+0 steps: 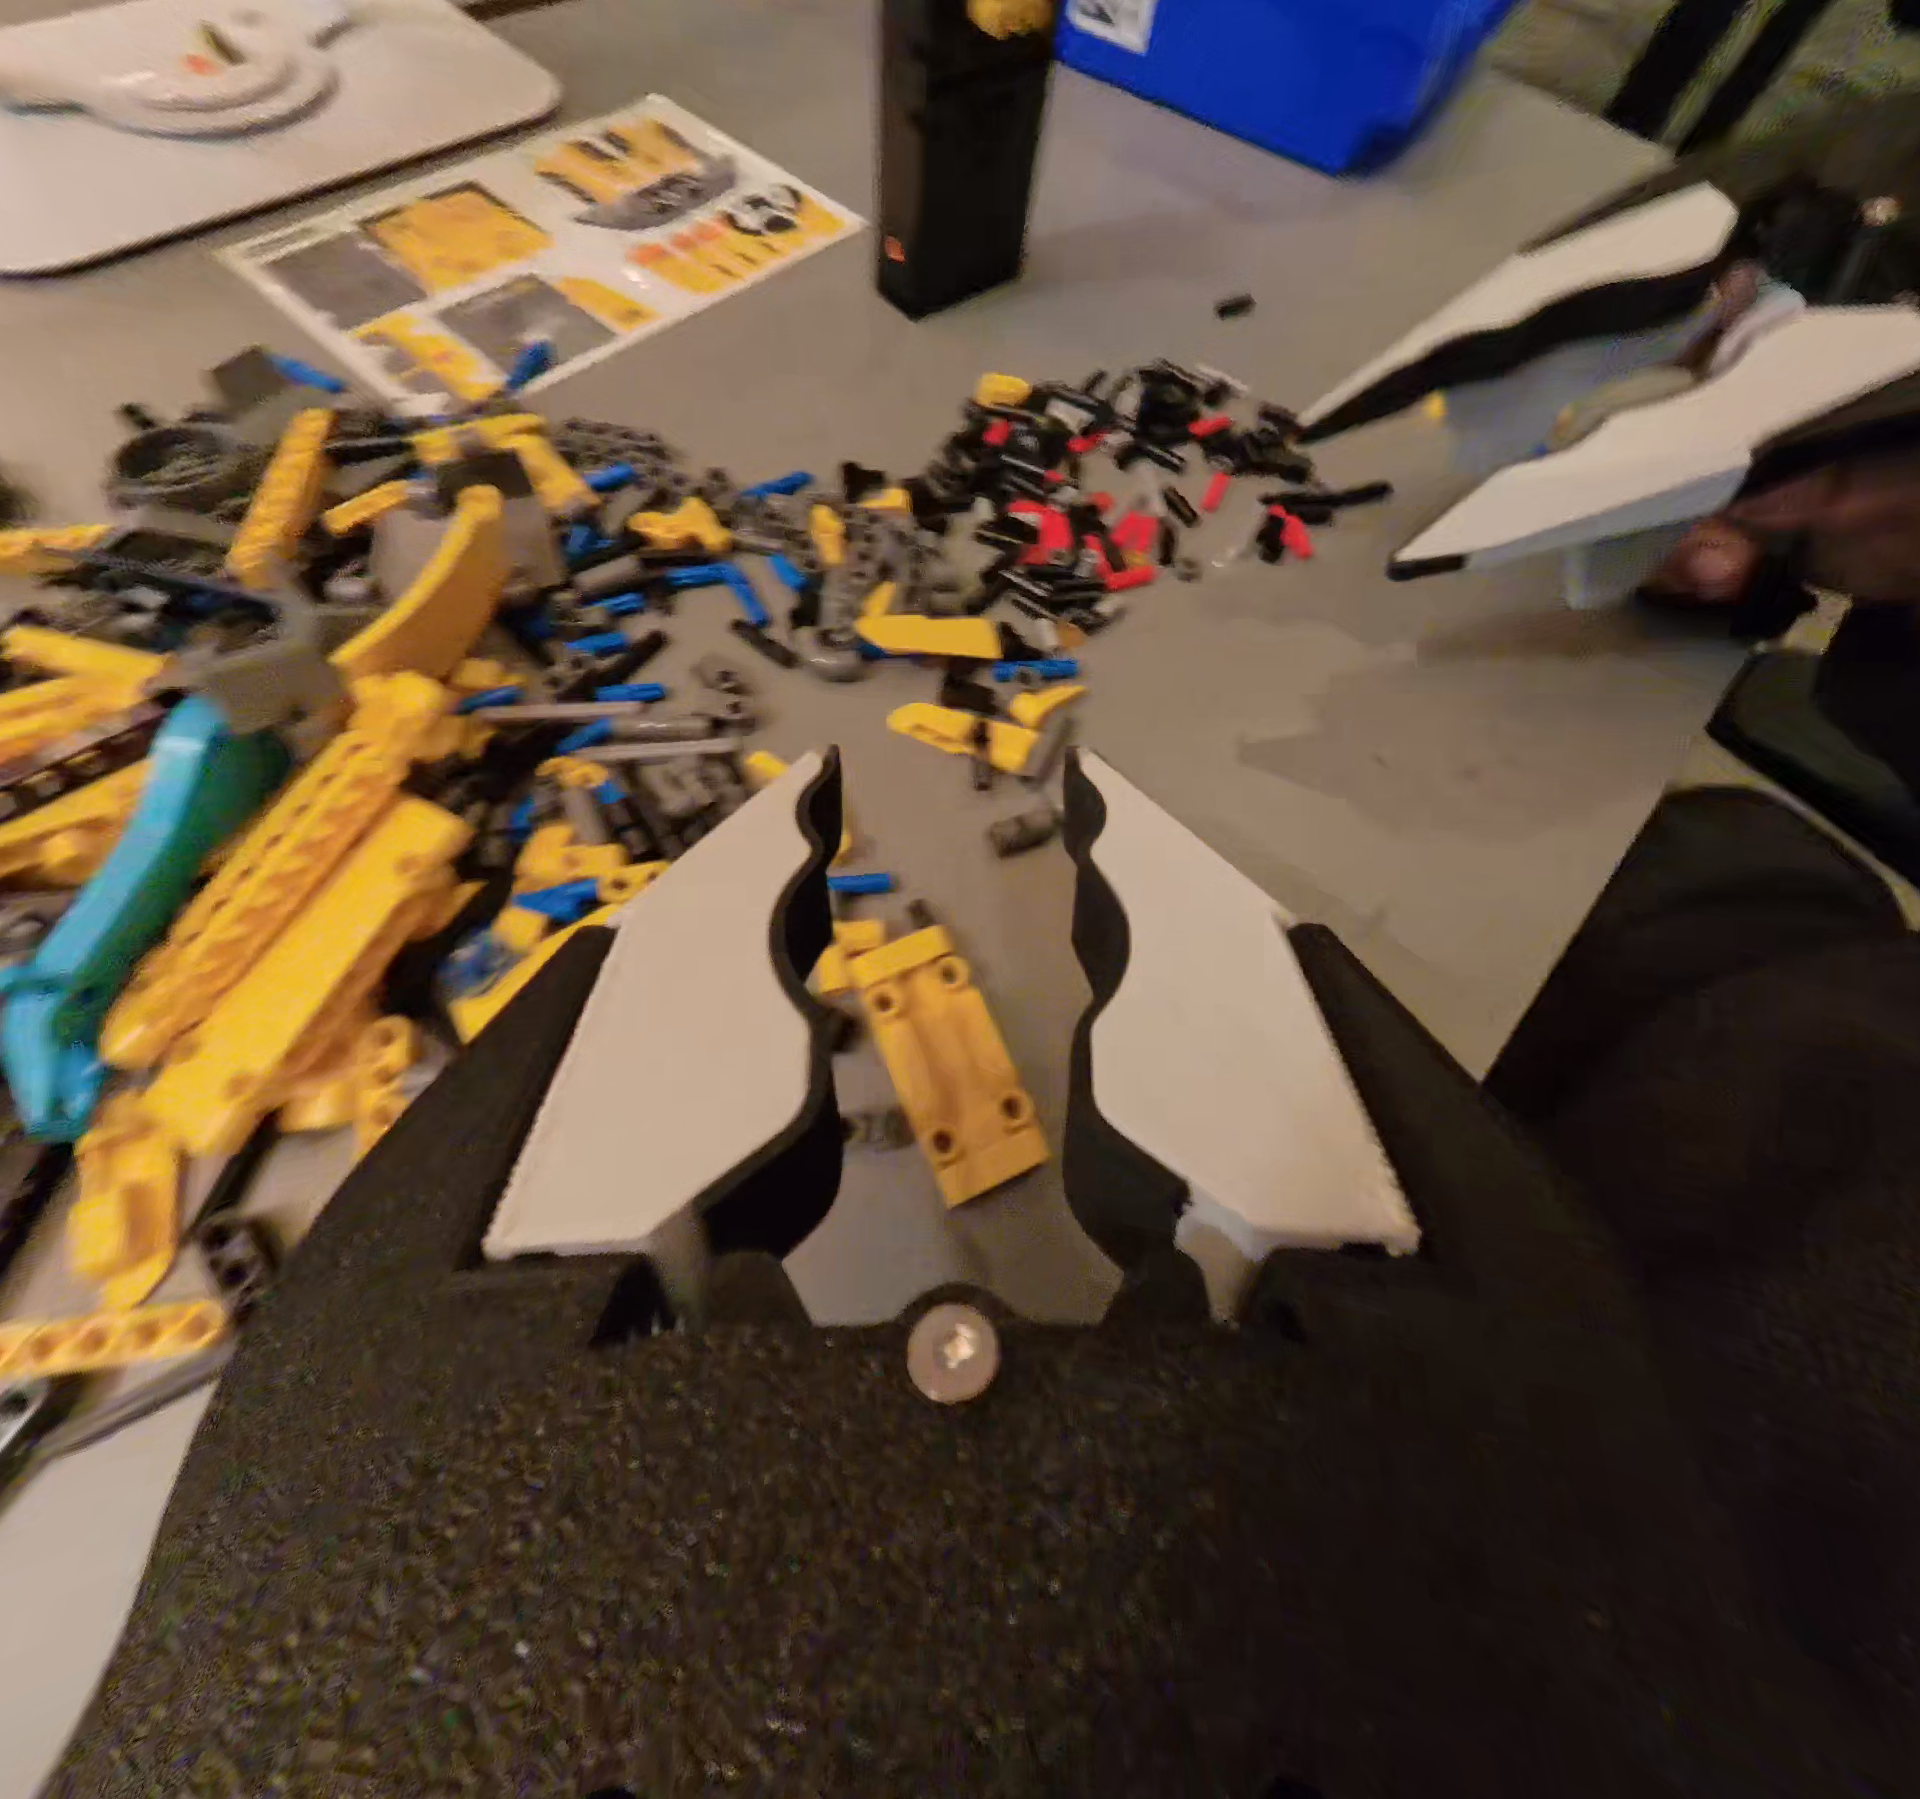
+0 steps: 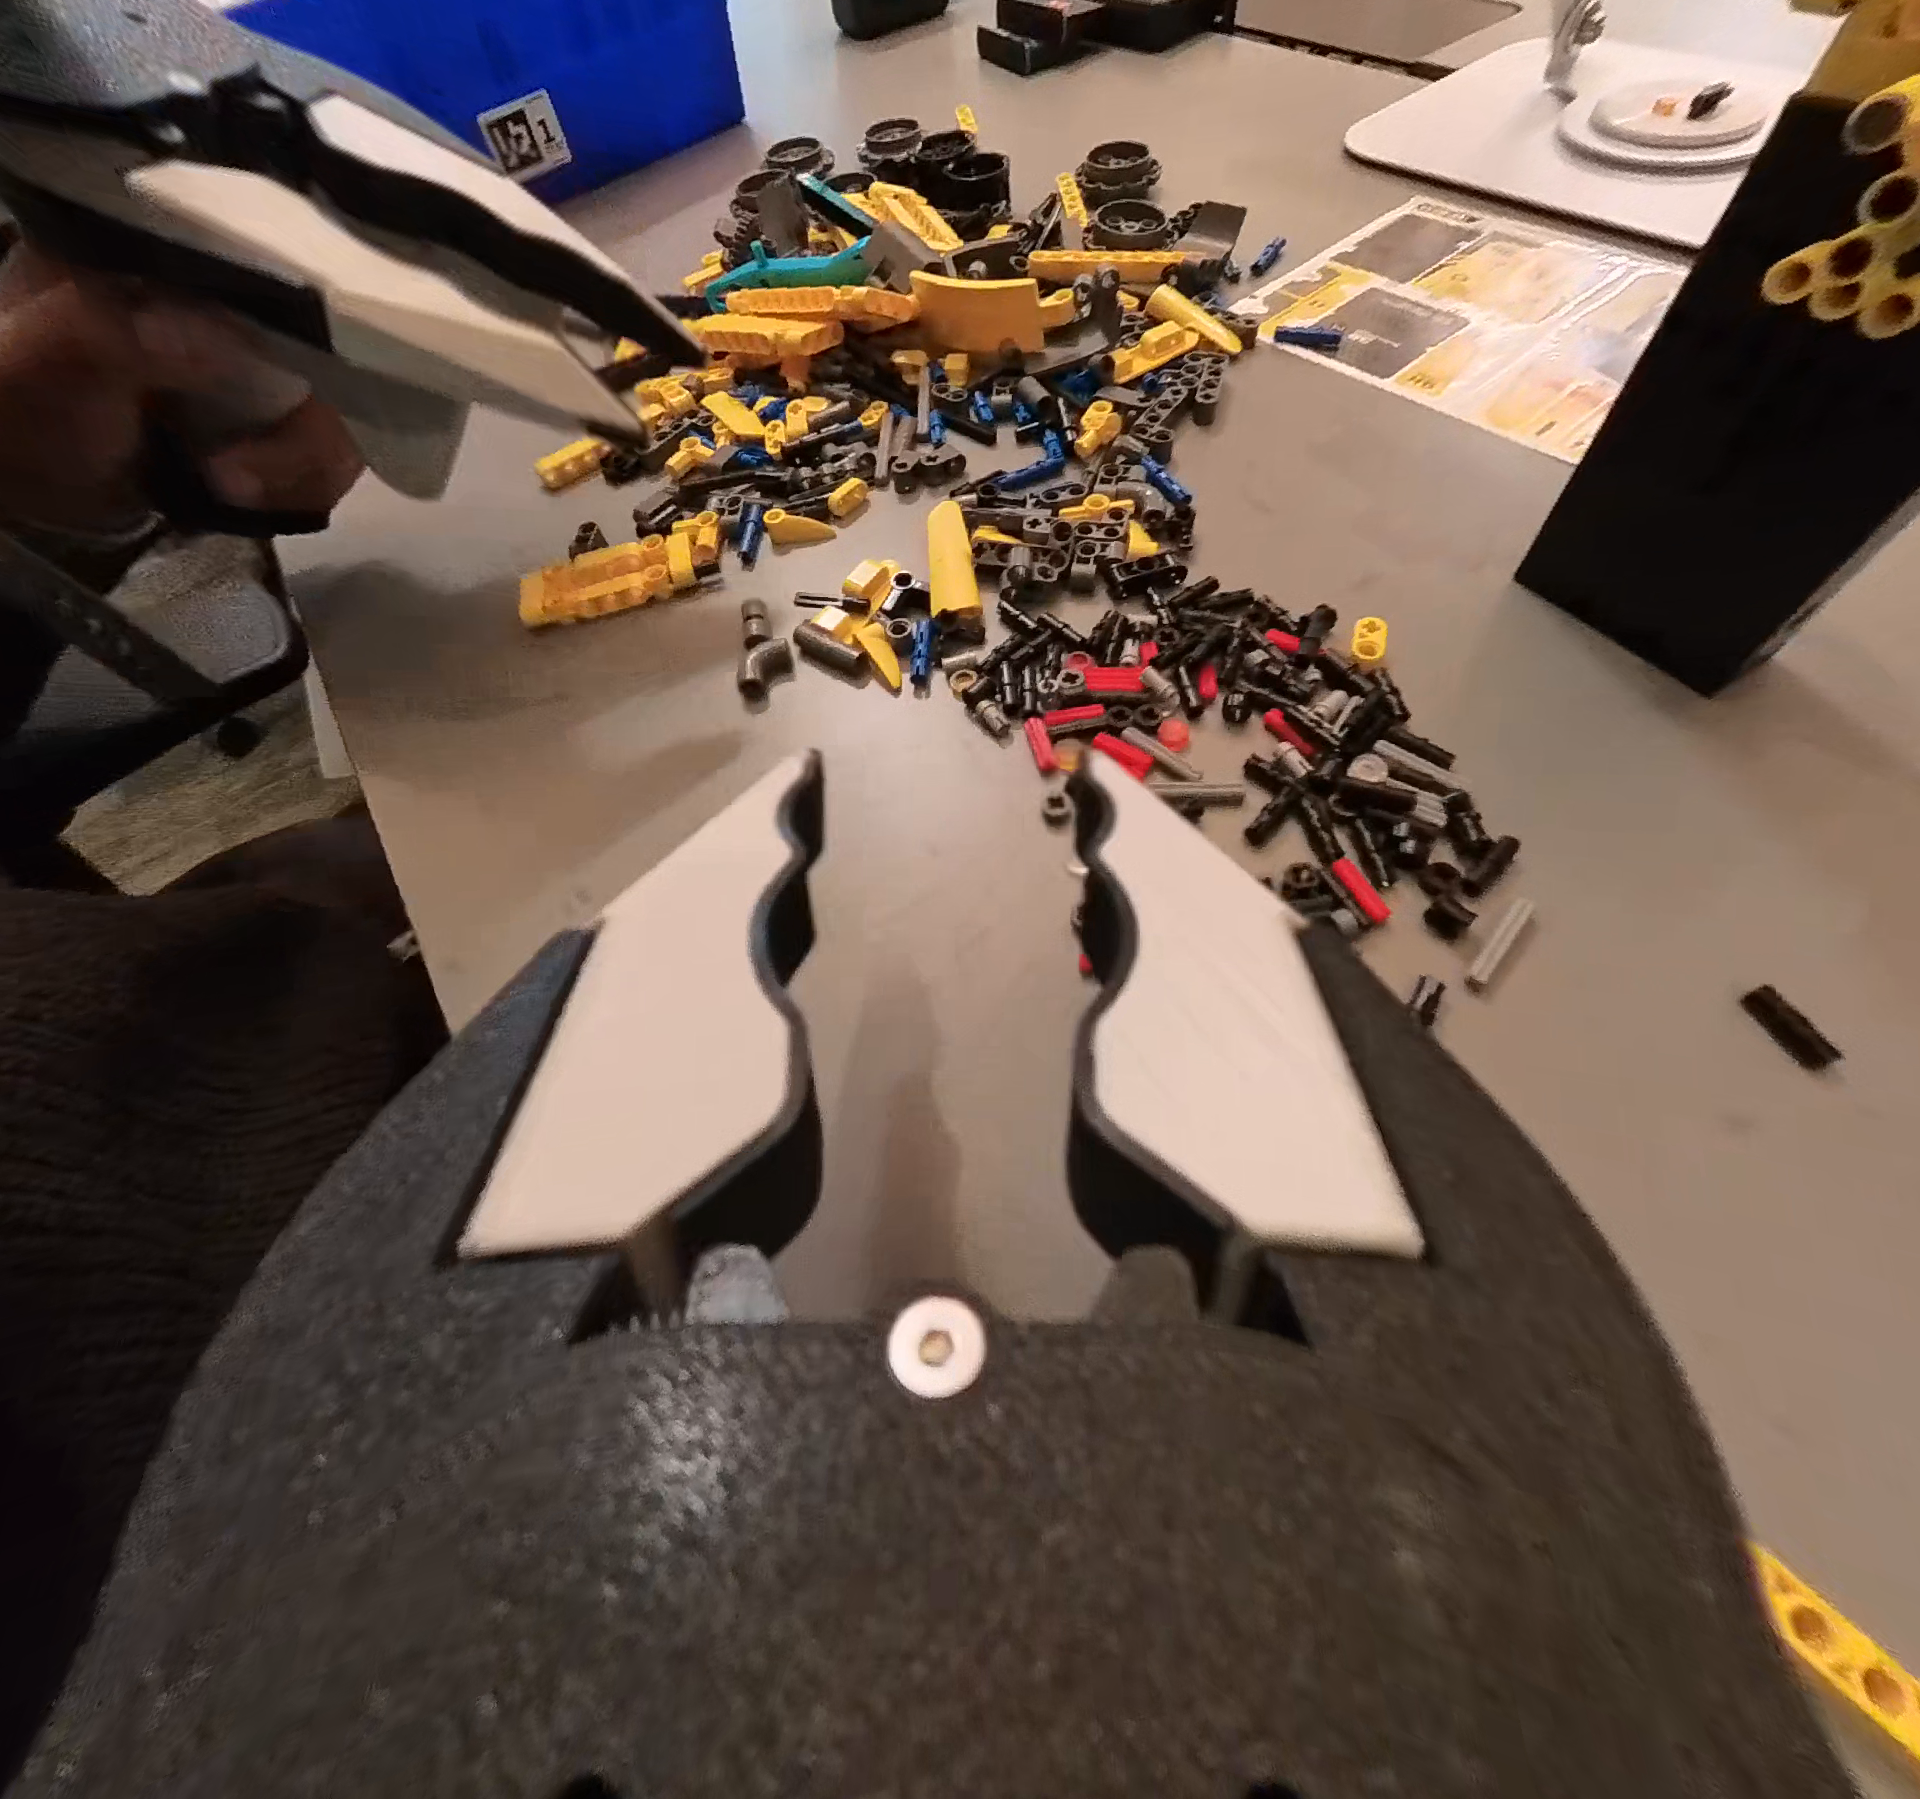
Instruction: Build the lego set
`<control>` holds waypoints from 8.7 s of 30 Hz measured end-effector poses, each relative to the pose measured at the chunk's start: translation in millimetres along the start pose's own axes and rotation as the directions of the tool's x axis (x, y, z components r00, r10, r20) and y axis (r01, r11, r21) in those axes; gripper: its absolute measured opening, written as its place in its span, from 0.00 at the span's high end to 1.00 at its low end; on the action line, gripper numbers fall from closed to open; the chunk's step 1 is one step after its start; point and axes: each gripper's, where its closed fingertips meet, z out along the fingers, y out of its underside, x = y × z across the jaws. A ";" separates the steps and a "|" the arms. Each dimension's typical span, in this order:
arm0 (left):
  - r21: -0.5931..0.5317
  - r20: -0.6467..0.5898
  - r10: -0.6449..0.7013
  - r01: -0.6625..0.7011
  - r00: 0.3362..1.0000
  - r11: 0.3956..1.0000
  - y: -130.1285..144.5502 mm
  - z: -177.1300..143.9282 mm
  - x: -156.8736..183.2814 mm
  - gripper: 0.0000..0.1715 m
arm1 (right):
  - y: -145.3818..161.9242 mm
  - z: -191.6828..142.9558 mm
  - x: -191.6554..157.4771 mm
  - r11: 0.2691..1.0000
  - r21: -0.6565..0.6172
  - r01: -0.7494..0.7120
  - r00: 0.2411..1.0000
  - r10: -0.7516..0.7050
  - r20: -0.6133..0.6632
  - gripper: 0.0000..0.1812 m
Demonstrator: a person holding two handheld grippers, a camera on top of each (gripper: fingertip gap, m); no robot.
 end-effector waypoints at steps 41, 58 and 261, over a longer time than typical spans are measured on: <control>-0.027 -0.117 0.014 -0.017 0.993 0.999 8.5 33.5 51.8 0.48 | -4.4 6.0 -17.3 0.998 0.015 0.068 0.991 -0.069 0.114 0.76; -0.040 -0.118 0.039 -0.044 0.992 0.998 10.4 34.9 54.6 0.48 | -3.0 -5.5 -57.6 0.953 0.103 0.285 0.923 -0.302 0.239 0.76; -0.113 -0.297 -0.046 0.013 0.954 0.994 16.3 -11.1 -74.1 0.82 | -50.8 135.8 -38.0 0.988 -0.119 0.094 0.965 -0.060 0.256 0.82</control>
